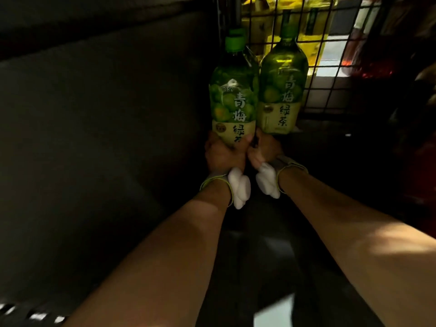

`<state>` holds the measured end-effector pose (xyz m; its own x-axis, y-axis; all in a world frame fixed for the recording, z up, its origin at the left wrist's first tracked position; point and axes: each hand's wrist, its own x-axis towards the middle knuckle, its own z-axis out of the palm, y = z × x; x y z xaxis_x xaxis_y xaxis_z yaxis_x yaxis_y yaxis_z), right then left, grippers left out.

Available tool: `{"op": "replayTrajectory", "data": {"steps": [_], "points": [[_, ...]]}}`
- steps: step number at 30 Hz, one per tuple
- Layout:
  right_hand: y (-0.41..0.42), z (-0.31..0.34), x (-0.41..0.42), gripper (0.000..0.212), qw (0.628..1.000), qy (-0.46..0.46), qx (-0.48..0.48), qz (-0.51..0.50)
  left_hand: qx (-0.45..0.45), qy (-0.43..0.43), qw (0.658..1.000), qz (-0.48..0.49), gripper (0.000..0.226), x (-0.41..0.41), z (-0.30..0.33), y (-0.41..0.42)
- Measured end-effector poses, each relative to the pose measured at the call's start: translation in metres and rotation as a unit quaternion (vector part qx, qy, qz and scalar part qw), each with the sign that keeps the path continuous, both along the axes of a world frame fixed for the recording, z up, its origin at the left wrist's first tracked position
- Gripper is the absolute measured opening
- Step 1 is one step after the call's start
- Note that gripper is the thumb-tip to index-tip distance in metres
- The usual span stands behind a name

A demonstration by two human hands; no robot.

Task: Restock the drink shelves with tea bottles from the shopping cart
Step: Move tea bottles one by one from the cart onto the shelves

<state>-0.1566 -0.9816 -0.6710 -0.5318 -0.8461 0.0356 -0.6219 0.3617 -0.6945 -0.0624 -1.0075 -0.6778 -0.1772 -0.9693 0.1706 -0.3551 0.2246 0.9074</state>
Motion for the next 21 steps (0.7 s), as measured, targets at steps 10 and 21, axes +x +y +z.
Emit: {"op": "replayTrajectory", "data": {"steps": [10,21], "points": [[0.035,-0.002,0.020,0.066,0.999,-0.032,-0.033,0.016,-0.004,-0.028,1.000,0.004,0.091,0.021,-0.004,0.019],[0.146,0.016,0.056,0.066,0.988,-0.138,0.060,-0.037,0.169,-0.011,0.985,0.019,0.062,0.090,0.018,0.113]]}}
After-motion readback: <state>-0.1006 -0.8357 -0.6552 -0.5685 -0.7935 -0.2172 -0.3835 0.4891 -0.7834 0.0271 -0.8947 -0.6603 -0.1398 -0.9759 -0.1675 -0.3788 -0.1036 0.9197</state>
